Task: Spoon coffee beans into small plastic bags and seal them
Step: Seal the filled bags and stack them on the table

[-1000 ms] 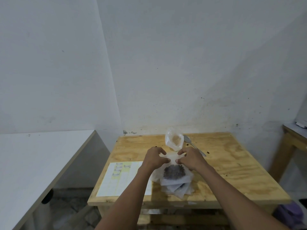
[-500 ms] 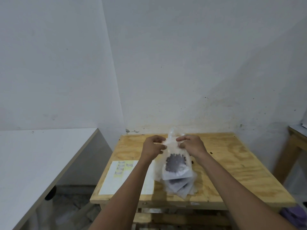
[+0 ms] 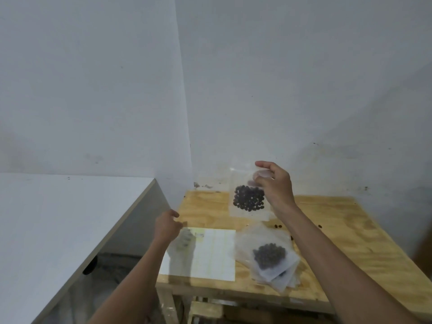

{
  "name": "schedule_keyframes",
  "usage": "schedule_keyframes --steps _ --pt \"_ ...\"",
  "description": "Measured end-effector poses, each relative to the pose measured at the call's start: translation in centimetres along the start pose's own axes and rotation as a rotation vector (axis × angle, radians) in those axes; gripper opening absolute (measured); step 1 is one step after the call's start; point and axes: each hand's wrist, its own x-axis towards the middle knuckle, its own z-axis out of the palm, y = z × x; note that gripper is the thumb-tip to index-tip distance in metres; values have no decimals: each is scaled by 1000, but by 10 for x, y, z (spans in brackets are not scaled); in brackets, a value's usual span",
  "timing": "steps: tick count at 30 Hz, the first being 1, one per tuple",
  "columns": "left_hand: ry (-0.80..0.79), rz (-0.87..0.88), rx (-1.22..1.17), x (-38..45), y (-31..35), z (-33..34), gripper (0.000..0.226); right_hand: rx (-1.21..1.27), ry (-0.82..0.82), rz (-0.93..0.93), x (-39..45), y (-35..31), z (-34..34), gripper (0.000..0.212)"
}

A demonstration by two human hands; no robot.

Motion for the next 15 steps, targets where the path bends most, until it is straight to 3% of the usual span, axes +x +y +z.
schedule_keyframes --steps 6,15 --pt "-26 -56 -56 7 -7 21 37 47 -49 -25 2 -1 8 36" --pt "62 -147 -42 19 -11 38 31 -1 -75 -46 7 15 6 32"
